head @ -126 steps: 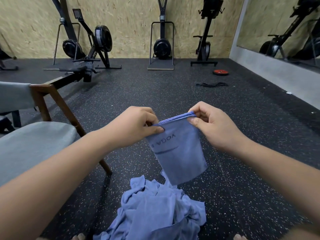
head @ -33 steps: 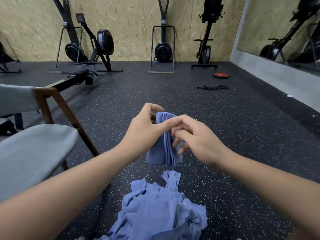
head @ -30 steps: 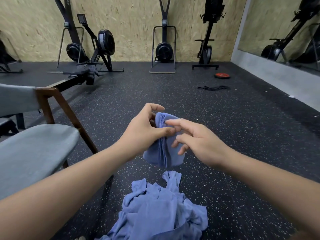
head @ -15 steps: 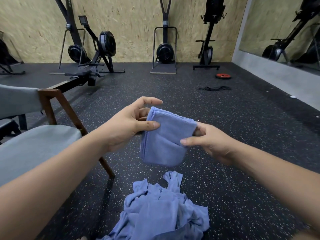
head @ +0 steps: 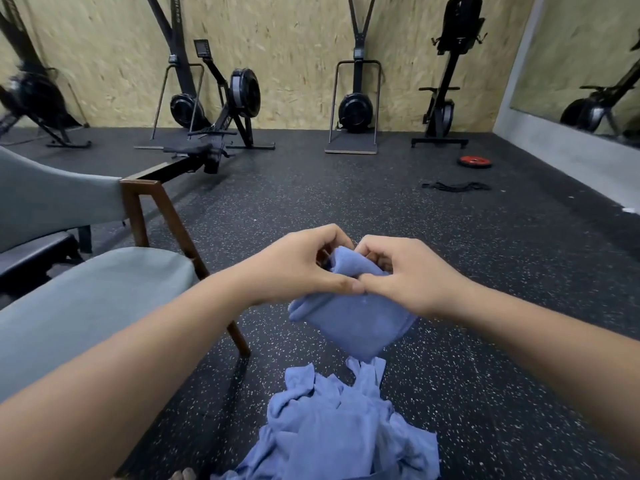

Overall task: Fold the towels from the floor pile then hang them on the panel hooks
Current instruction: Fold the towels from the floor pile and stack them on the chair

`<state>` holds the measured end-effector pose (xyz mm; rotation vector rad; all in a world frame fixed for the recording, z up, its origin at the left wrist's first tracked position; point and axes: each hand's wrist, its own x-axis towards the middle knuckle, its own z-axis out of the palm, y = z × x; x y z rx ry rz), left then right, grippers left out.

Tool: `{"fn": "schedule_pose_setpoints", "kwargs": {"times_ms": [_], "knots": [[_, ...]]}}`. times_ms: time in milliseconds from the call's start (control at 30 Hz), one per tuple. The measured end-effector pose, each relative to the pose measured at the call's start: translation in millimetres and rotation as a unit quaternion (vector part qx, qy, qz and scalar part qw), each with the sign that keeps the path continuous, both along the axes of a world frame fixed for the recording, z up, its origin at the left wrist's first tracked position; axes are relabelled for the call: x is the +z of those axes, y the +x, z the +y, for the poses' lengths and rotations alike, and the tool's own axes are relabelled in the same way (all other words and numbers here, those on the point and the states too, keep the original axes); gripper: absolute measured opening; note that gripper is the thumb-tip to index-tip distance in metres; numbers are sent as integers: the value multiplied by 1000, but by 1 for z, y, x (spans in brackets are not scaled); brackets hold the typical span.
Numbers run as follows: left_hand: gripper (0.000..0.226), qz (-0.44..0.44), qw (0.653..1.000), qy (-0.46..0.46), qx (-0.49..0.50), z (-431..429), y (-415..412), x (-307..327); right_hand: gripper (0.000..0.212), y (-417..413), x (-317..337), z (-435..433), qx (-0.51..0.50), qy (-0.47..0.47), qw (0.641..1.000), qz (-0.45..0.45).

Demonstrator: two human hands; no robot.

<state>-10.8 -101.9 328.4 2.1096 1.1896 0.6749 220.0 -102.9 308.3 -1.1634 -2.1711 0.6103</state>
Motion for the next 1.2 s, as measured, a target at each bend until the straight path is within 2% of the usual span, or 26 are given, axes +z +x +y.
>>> {"fn": "schedule_pose_setpoints", "kwargs": {"times_ms": [67, 133, 233, 367, 467, 600, 733, 900, 1000, 1100, 1133, 1200], "knots": [[40, 1, 1000, 28, 15, 6, -16, 4, 11, -11, 7, 10, 21, -3, 1000, -1], [32, -35, 999, 26, 23, 12, -36, 7, 11, -25, 11, 20, 46, -18, 999, 12], [23, -100, 994, 11, 43, 13, -72, 11, 23, -48, 13, 33, 78, -57, 994, 47], [20, -179, 978, 8, 109, 7, -130, 8, 16, -79, 7, 53, 90, -44, 994, 41], [20, -215, 965, -12, 151, 3, -171, -2, 21, -114, 1, 67, 104, -52, 990, 83], [17, -243, 944, -33, 220, -4, -216, -14, 12, -169, -11, 90, 117, -73, 976, 166], [25, -163, 950, -72, 256, -2, -269, -23, 8, -230, -26, 113, 107, -106, 965, 212], [26, -13, 954, -146, 260, 9, -315, -25, 12, -310, -45, 141, 152, -139, 963, 175], [9, 26, 946, -154, 285, 25, -338, -30, 21, -362, -54, 156, 167, -121, 969, 138], [8, 22, 928, -189, 321, 42, -378, -39, 27, -411, -64, 173, 157, -119, 973, 118], [12, 24, 921, -200, 335, 47, -393, -43, 29, -424, -67, 177, 151, -126, 976, 94], [34, 49, 904, -220, 364, 56, -421, -53, 41, -444, -76, 187, 147, -177, 973, 27]]}}
